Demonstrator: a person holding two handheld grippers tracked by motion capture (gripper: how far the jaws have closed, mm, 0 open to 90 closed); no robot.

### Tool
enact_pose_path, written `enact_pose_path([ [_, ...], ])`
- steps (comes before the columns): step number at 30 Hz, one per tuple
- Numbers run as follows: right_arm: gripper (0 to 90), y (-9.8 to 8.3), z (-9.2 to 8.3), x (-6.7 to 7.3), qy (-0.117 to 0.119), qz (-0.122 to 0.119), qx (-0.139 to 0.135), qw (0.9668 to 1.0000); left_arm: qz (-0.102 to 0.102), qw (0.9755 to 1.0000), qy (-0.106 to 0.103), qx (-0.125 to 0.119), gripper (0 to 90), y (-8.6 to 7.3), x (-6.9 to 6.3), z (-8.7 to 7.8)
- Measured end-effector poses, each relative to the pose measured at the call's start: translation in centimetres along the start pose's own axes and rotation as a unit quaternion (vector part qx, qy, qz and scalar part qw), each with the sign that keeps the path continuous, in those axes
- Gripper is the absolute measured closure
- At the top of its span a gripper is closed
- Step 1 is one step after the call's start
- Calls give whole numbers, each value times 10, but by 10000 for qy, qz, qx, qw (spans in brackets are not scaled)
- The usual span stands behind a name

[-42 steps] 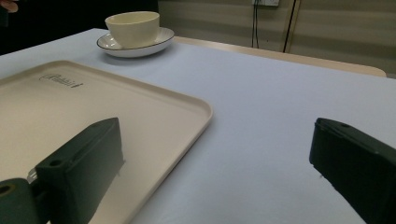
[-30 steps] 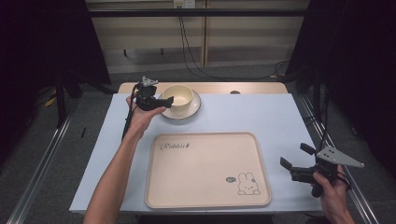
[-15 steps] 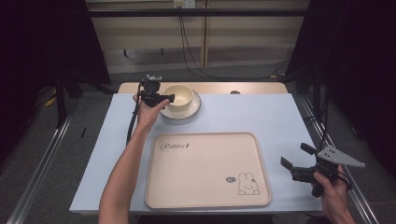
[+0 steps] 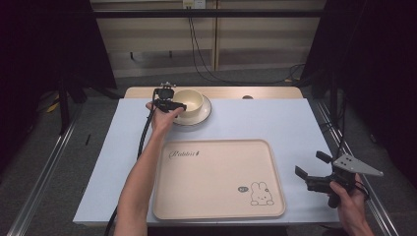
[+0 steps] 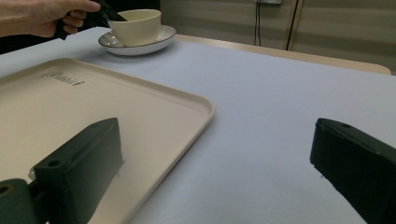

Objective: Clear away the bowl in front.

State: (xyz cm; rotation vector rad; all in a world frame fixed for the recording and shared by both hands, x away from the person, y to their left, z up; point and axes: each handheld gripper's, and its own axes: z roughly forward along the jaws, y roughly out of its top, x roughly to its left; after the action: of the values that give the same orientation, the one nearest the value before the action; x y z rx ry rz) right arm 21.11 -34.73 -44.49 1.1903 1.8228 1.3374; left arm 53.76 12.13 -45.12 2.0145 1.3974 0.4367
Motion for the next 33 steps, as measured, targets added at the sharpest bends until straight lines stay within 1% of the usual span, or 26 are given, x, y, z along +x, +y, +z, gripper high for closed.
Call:
enact_pose_path([
  [2,21,0,0,0,22,7,6,10000,-21,10000,27,7,322,1,-1,2],
  [3,21,0,0,0,7,3,7,10000,-33,10000,64,34,322,1,-1,3],
  [4,21,0,0,0,22,4,7,10000,-86,9999,-25,105,343,2,-1,4],
  [5,21,0,0,0,22,4,7,10000,-86,9999,-25,105,357,2,-1,4],
  [6,21,0,-1,0,40,6,10,10000,-60,9999,33,104,378,3,-2,5],
  [7,21,0,-1,0,40,6,10,10000,-23,9999,28,160,378,3,-3,5],
  [8,21,0,0,0,31,6,9,10000,-19,9998,38,197,404,4,-5,5],
  [9,21,0,0,0,13,0,4,10000,17,9996,27,265,408,5,-5,5],
  [10,21,0,0,0,31,2,9,10000,0,9997,58,244,443,5,-7,7],
  [11,21,0,-1,0,48,26,9,10000,-88,9994,64,338,463,6,-7,7],
  [12,21,0,-1,0,48,26,9,10000,-88,9994,64,338,479,6,-7,7],
  [13,21,0,-1,0,46,32,7,10000,-191,9993,38,332,479,6,-6,9],
  [14,21,0,-1,0,44,30,7,10000,-280,9985,-72,468,500,7,-3,8],
  [15,21,0,-1,0,44,30,7,10000,-280,9985,-72,468,516,7,-3,8],
  [16,21,0,-1,0,33,27,11,10000,-336,9984,-76,437,516,7,-2,9],
  [17,21,0,0,0,35,27,10,10000,-341,9982,-104,493,527,7,-2,9],
  [19,21,0,-1,0,50,23,7,10000,-484,9972,-206,524,534,7,1,10],
  [21,21,0,0,0,42,36,17,10000,-509,9969,-241,552,605,8,2,9],
  [22,21,0,0,-1,42,36,16,10000,-548,9966,-260,564,605,8,3,9],
  [23,21,0,0,0,42,52,23,10000,-580,9962,-299,572,632,8,3,9],
  [24,21,0,0,0,24,6,8,10000,-611,9961,-315,545,676,8,5,9],
  [26,21,0,0,0,45,12,13,10000,-619,9960,-328,562,690,8,5,9],
  [29,21,0,0,-1,47,14,5,10000,-748,9951,-328,558,716,9,5,9],
  [31,21,0,-1,-1,44,30,-5,10000,-768,9949,-348,554,738,9,5,9],
  [32,21,0,-1,-2,35,35,-2,10000,-787,9948,-330,558,738,9,5,9],
  [33,21,0,-1,-2,44,53,3,10000,-793,9948,-310,559,758,9,6,8],
])
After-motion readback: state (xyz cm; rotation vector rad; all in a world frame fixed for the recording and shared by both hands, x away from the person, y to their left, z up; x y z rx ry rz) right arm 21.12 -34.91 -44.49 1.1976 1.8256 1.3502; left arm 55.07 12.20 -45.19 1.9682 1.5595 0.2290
